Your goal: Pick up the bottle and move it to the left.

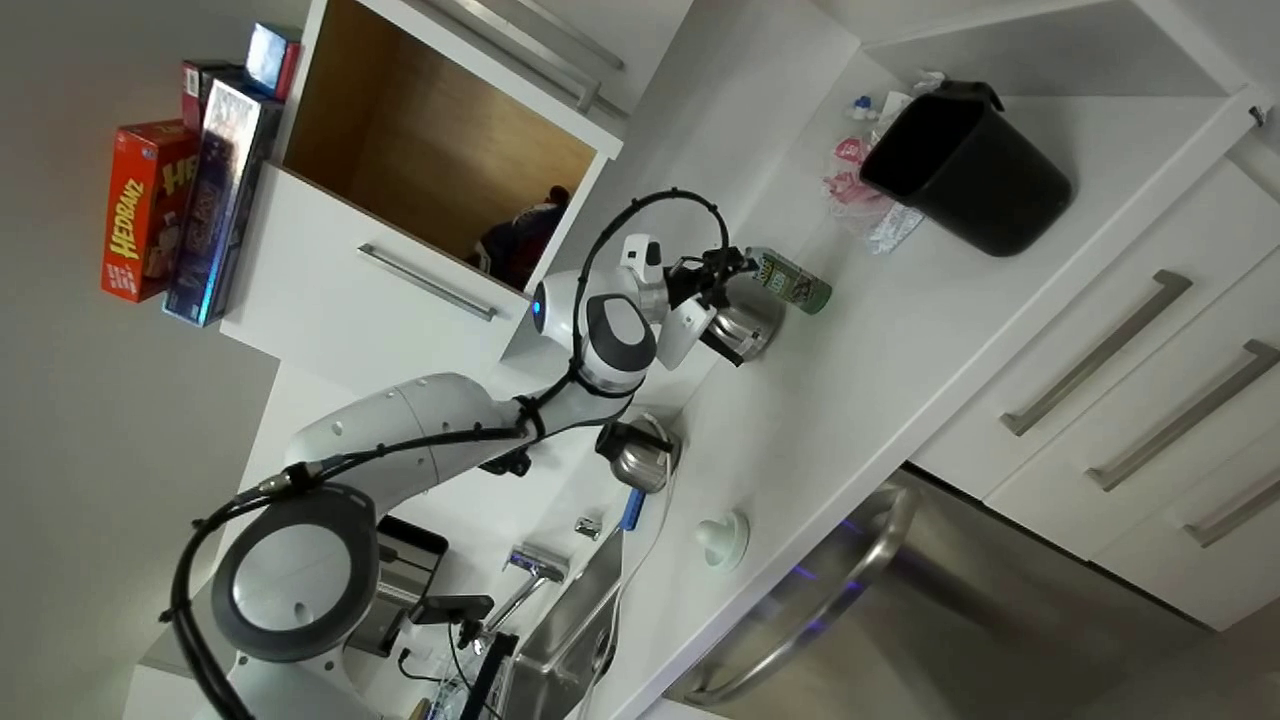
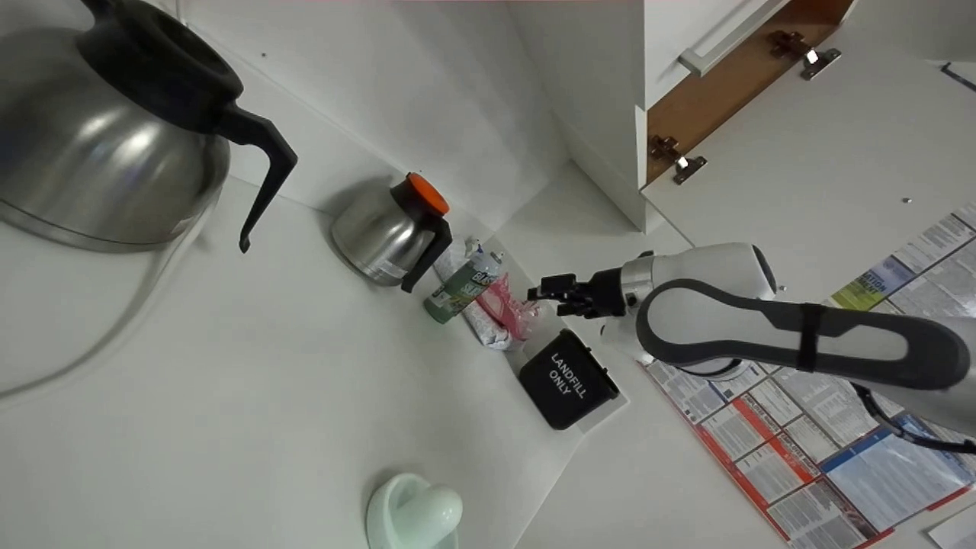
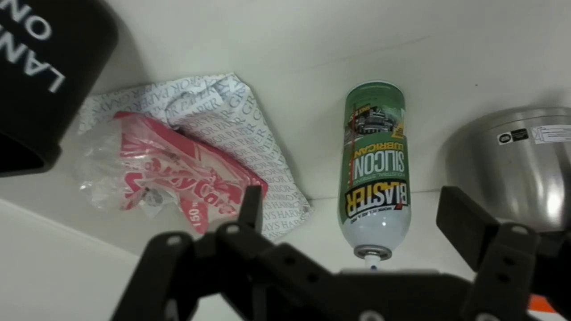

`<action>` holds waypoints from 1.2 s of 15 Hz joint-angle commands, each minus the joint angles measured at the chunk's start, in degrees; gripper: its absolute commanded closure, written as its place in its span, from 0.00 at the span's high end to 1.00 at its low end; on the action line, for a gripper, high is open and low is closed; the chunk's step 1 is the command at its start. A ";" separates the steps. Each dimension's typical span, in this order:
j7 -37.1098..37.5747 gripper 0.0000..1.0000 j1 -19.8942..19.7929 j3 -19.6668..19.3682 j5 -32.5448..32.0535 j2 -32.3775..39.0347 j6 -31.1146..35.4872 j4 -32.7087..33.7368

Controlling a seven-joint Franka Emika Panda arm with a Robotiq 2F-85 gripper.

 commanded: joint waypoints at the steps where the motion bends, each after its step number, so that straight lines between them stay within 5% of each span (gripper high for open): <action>1: -7.20 1.00 -2.19 4.37 1.84 7.20 1.59 7.88; 8: -11.07 1.00 -0.69 3.17 1.18 16.40 3.12 18.98; 9: -9.54 1.00 0.04 2.59 1.43 13.55 1.74 15.24; 18: -9.85 1.00 -0.09 2.15 1.03 17.81 7.15 18.01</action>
